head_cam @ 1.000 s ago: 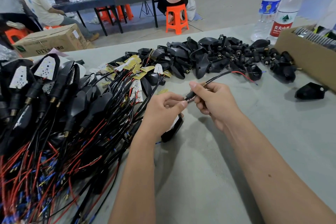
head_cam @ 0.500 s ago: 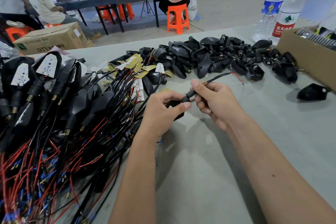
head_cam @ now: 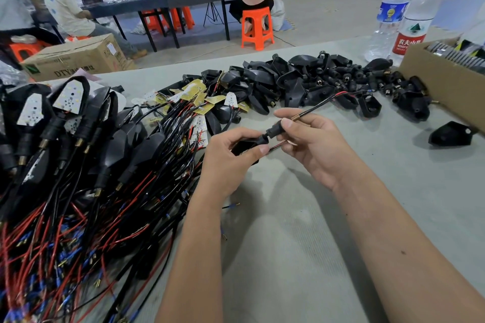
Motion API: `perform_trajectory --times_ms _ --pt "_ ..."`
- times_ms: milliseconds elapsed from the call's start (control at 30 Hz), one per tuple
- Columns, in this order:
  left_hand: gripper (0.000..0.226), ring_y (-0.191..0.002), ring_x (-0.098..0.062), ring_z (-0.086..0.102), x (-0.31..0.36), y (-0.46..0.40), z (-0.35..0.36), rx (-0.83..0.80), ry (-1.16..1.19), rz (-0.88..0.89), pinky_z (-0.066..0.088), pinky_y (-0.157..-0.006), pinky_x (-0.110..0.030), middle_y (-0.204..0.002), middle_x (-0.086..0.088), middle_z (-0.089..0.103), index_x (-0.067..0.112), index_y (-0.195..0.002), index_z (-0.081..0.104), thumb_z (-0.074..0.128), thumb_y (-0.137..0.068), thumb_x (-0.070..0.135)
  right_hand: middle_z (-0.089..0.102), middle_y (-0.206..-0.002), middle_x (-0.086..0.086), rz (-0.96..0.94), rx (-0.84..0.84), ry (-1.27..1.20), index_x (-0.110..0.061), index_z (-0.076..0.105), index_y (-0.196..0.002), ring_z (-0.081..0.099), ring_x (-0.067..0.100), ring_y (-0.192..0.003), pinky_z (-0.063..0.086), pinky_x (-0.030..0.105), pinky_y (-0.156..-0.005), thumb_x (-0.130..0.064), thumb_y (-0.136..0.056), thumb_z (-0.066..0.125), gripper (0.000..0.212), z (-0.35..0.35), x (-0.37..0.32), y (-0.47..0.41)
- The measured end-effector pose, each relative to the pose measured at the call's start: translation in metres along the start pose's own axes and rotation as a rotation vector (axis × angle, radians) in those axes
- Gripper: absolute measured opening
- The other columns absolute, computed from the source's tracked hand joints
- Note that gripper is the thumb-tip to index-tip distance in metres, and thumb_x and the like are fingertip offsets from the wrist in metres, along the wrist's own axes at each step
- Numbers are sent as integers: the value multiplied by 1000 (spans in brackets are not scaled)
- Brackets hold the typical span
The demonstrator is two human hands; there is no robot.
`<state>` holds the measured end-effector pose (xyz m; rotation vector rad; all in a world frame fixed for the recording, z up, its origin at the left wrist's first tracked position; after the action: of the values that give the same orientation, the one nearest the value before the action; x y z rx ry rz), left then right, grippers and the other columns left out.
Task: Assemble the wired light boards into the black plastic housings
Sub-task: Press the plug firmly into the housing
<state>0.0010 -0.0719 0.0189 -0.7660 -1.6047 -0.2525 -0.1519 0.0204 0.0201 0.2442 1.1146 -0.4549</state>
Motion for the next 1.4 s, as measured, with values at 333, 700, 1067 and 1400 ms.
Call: perform_trajectory --times_ms 333,700,1067,1400 --pt "15 -73 -5 61 -1 0 1 -13 -78 45 50 -70 -22 -79 11 71 29 -93 79 78 -87 16 76 -115 15 -17 -53 103 -12 68 -112 69 22 -98 51 24 -71 7 -96 60 26 -5 1 -1" --pt "12 -91 -4 68 -4 0 -2 55 -326 89 54 -85 -26 -91 16 75 26 -98 79 78 -86 26 76 -97 12 -31 -56 133 -7 74 -108 73 20 -87 58 24 -82 13 -92 64 27 -5 8 0" --pt "13 -89 1 66 -1 2 1 105 -456 143 55 -81 -27 -87 22 72 32 -95 77 81 -83 32 74 -106 24 38 -17 106 7 71 -110 72 26 -93 62 29 -82 -12 -107 51 28 0 8 2" --pt "6 -89 -1 66 4 1 10 50 -466 123 52 -78 -30 -86 16 72 28 -94 76 76 -90 32 74 -80 11 -69 229 200 -7 78 -91 68 17 -70 55 21 -60 -15 -100 67 16 -6 4 0"
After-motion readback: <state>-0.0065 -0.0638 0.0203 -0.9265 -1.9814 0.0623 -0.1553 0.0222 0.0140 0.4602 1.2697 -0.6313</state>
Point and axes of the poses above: each hand's wrist, its own y-axis away from the middle knuckle, its own z-axis out of the palm, x = y × z, the point moved 3 cm from there along -y, towards the middle knuckle
